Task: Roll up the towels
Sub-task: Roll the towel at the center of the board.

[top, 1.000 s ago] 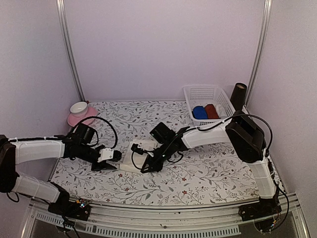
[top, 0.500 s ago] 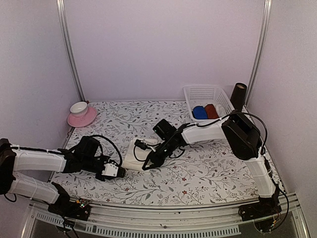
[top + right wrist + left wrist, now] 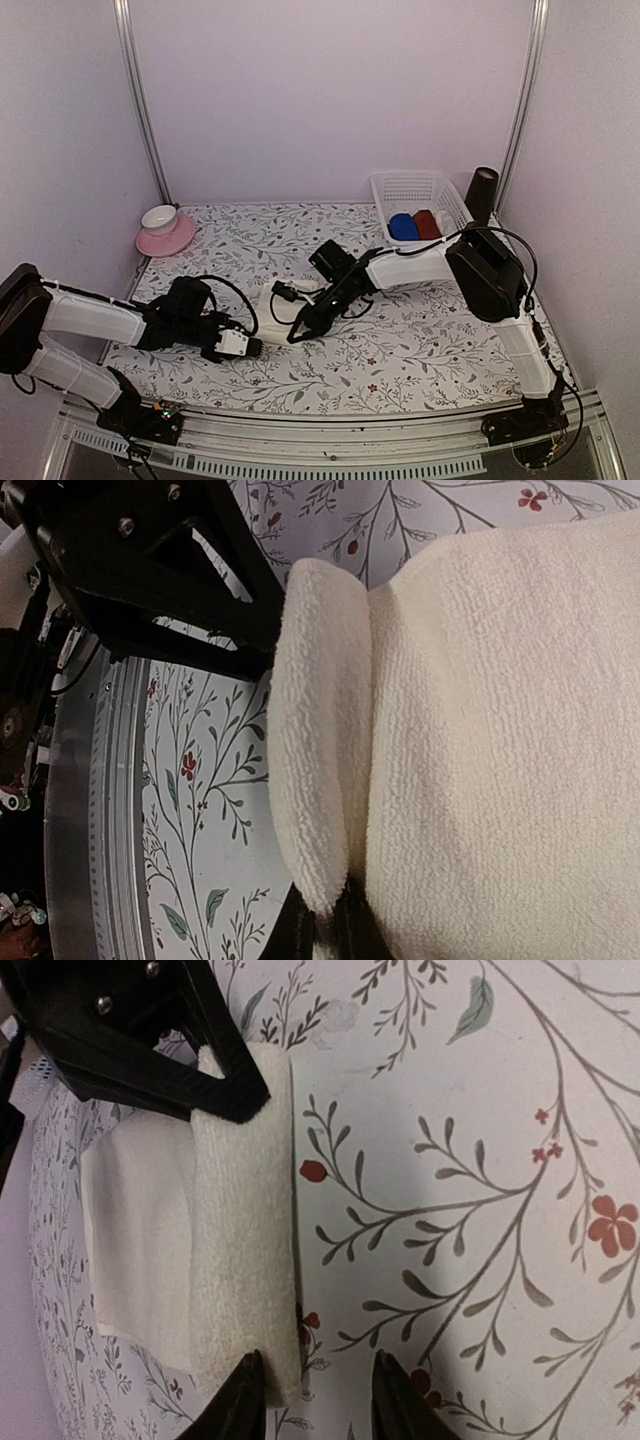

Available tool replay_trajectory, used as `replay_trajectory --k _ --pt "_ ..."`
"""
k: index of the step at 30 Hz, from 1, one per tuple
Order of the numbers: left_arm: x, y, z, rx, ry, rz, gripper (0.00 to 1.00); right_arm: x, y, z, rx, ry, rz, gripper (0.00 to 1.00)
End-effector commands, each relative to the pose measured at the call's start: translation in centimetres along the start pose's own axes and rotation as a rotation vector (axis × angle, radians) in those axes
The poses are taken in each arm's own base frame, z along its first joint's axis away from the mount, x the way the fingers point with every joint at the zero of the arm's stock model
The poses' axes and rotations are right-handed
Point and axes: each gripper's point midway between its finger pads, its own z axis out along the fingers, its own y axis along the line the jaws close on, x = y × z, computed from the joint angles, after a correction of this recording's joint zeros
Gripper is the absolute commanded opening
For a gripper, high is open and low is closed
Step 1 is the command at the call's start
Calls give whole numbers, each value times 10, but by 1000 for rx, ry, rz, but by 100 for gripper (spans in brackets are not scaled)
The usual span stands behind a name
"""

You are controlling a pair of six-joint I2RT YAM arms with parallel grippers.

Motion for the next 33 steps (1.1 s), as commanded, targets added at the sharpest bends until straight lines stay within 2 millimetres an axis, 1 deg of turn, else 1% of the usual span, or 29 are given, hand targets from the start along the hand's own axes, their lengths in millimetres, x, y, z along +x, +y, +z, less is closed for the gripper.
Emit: replay_trajectory --k 1,4,12,14,22,28,33 --pt "-1 9 6 -27 17 20 36 52 -35 18 78 131 113 4" --pt "0 9 6 -41 19 19 37 55 -37 19 80 136 115 4" --pt "-16 12 -8 -92 -54 58 37 54 -40 18 81 137 128 4" --pt "-17 13 -9 -94 -60 62 37 53 -40 17 80 136 129 4" --pt "-7 7 4 -56 -21 48 36 55 -39 17 77 143 129 4" --pt "1 14 9 -90 18 40 36 57 -38 18 67 150 128 4" --pt "-1 16 7 -118 4 48 36 60 -41 19 68 155 132 4"
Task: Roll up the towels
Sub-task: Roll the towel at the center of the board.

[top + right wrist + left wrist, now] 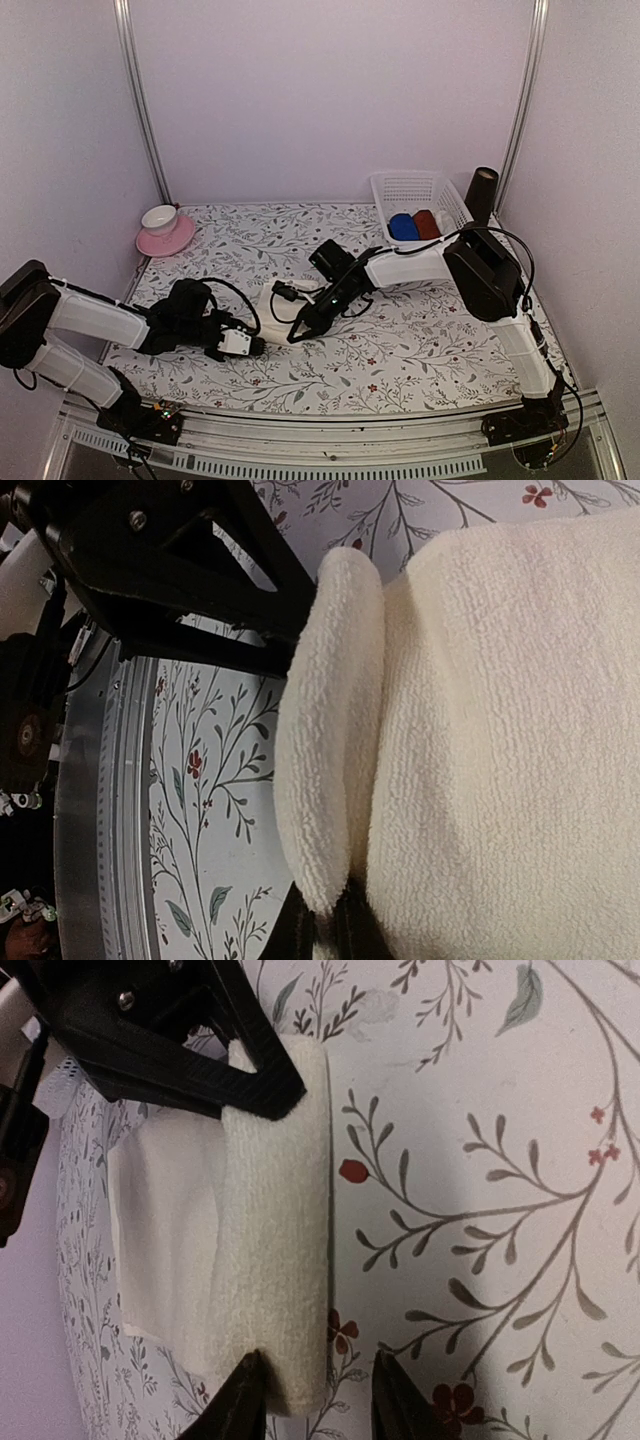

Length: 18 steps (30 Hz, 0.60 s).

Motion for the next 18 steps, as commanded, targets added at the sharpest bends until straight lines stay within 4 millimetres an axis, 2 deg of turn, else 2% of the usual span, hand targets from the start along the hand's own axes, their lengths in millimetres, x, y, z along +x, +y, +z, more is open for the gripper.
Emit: replay_trajectory --k 1,14,18 --pt "-4 9 0 -49 -12 15 36 59 -41 19 97 145 125 4" --pt "16 -1 12 -34 78 0 27 59 -46 18 95 145 135 5" --pt "19 -4 15 -31 94 1 18 57 -47 18 94 148 134 8"
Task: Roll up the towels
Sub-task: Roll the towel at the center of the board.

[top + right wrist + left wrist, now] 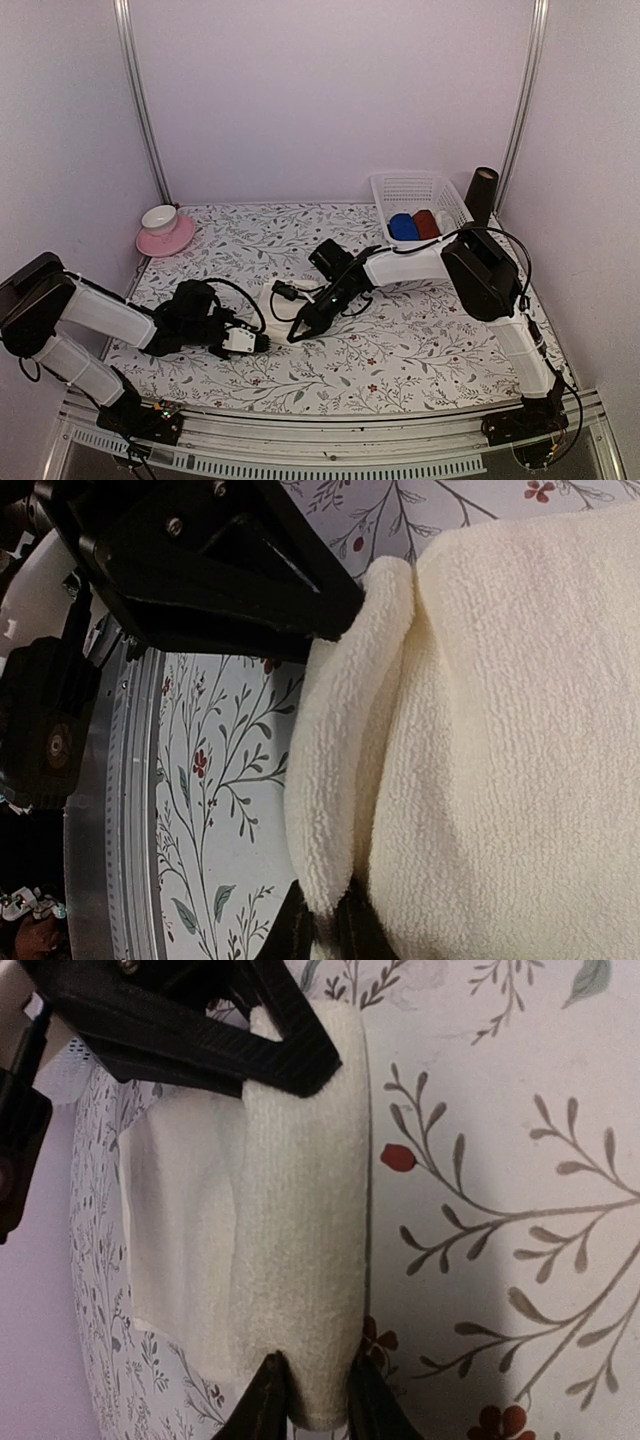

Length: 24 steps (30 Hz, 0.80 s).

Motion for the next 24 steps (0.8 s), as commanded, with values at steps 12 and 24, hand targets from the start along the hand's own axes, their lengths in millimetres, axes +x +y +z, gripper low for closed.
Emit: replay_trajectory --k 12,24 --pt "1 -29 -4 181 45 -58 0 14 -24 -33 251 46 -41 45" --pt "-11 -32 -13 359 38 -235 0 3 36 -64 485 -118 -451 61"
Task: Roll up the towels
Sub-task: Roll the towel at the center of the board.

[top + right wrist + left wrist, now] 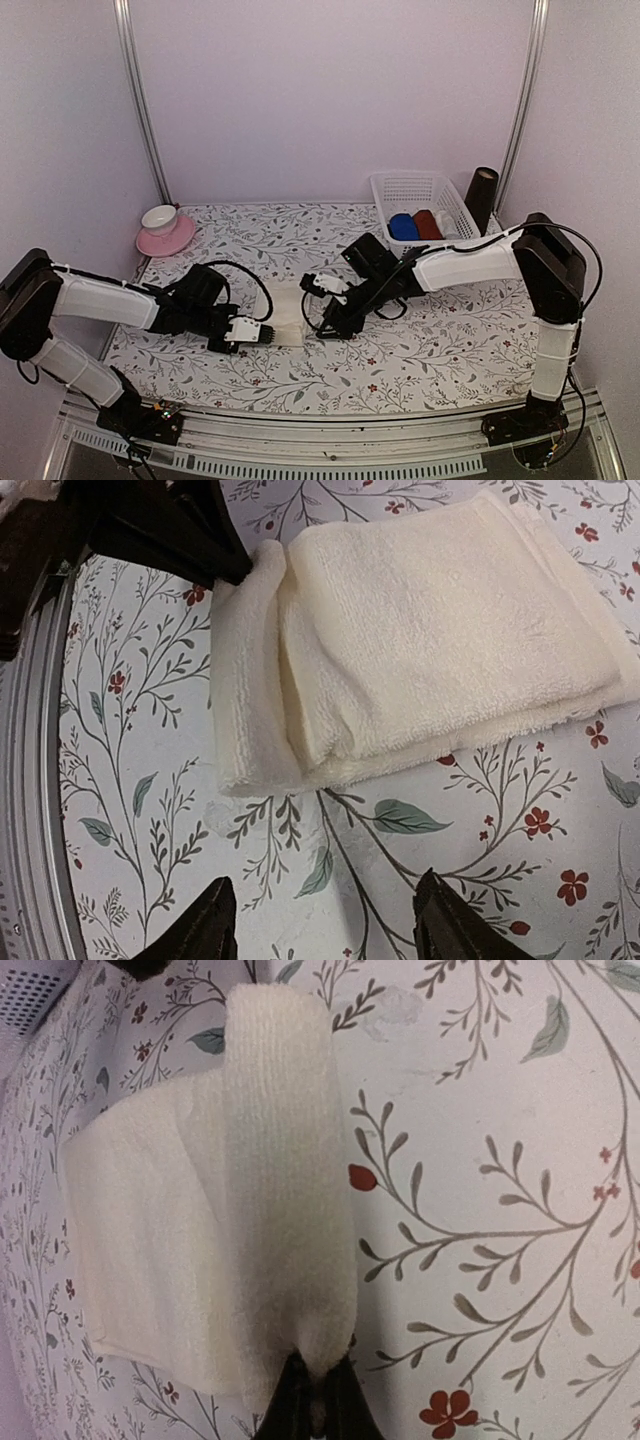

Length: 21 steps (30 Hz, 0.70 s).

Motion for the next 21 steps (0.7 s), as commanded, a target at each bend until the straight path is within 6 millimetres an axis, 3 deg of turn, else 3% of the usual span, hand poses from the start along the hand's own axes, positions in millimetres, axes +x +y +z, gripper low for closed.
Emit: replay_trajectory --k 1,4,9,13,21 --pt "4 -26 1 171 15 -114 0 -22 32 -6 108 -128 -284 62" --pt "3 -27 1 219 7 -151 0 -30 58 -4 130 -186 -436 64" --pt "3 -26 -1 263 -9 -197 0 -34 84 13 145 -205 -596 64" --pt "4 -26 -1 283 -12 -215 0 -35 81 31 175 -176 -634 64" --pt "5 -28 -2 318 -19 -231 0 -26 54 48 282 -108 -613 64"
